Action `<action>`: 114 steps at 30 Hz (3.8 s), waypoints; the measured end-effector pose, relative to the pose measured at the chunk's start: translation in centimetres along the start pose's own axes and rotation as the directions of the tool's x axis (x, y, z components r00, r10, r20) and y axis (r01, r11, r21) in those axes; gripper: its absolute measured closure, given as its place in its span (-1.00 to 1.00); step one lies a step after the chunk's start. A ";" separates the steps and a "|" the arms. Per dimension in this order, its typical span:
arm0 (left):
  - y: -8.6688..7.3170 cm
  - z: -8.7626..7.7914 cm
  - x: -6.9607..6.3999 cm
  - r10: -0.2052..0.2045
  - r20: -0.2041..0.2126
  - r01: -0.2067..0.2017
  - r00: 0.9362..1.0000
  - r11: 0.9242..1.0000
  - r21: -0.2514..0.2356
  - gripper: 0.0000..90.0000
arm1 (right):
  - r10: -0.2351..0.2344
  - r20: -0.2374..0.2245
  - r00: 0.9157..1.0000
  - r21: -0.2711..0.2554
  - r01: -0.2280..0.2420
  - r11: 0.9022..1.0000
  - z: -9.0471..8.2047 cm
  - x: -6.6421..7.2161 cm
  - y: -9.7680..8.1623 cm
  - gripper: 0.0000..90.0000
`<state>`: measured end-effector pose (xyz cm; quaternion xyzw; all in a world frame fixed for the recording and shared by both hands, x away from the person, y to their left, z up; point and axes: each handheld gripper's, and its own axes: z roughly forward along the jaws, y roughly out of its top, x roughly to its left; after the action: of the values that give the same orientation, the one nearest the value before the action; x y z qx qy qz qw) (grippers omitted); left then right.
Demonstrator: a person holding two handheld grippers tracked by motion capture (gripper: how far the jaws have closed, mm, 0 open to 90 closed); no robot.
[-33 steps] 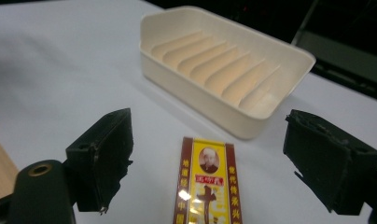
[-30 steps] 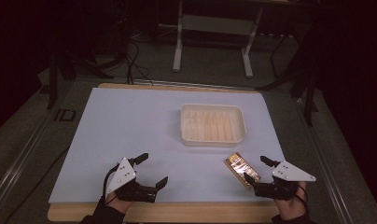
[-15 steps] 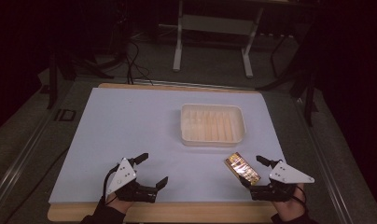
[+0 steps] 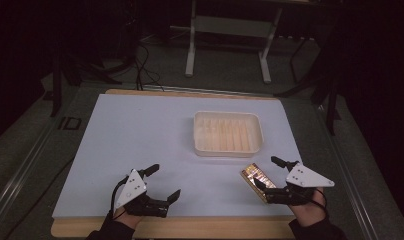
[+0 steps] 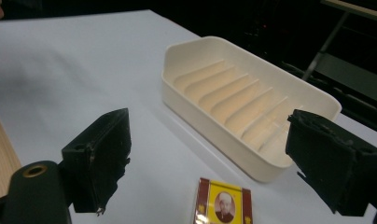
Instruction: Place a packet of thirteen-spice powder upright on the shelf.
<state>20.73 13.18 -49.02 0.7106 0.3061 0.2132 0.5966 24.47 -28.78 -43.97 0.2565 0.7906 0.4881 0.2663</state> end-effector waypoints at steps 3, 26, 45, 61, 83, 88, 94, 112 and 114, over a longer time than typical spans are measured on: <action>0.0 0.0 0.0 -0.002 0.001 0.002 1.000 1.000 0.000 -0.97 | 0.017 0.010 1.000 0.030 -0.017 0.999 0.3 -0.8 0.1 -0.64; -0.1 0.2 0.0 -0.019 0.008 0.019 1.000 1.000 0.019 -0.97 | 0.181 0.029 0.983 0.206 -0.183 0.961 4.0 -3.7 -3.2 -0.71; -0.2 0.3 0.0 -0.018 0.012 0.017 1.000 0.999 0.028 -0.97 | 0.206 0.045 0.978 0.379 -0.208 0.902 6.5 -3.4 -6.5 -0.74; -0.2 0.4 0.0 -0.013 0.013 0.012 1.000 0.999 0.041 -0.97 | 0.219 0.041 0.975 0.493 -0.210 0.844 7.2 -3.3 -7.3 -0.59; -0.3 0.5 0.0 -0.020 0.011 0.019 1.000 0.999 0.047 -0.97 | 0.208 0.070 0.976 0.492 -0.215 0.844 6.9 -2.9 -5.9 -0.29; -0.2 0.5 0.0 -0.023 0.010 0.022 1.000 0.999 0.048 -0.97 | 0.206 0.058 0.977 0.438 -0.210 0.874 6.3 -2.4 -4.5 -0.29; -0.1 0.7 0.0 -0.022 -0.019 0.023 1.000 0.997 0.076 -0.97 | 0.184 0.048 0.982 0.403 -0.188 0.896 5.8 -1.7 -3.3 -0.29; 2.4 2.1 -1.5 -0.124 0.008 0.123 0.992 0.987 0.107 -0.97 | 0.091 0.020 0.996 0.231 -0.093 0.969 4.4 1.6 1.1 -0.29; 3.0 2.6 -1.6 -0.142 0.019 0.140 0.990 0.985 0.099 -0.97 | 0.081 0.012 0.997 0.216 -0.081 0.973 4.4 1.9 1.4 -0.29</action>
<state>21.83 9.93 -46.47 0.7180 0.3580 0.1462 0.5788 26.22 -24.19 -44.66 0.3167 0.8274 0.4094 0.2179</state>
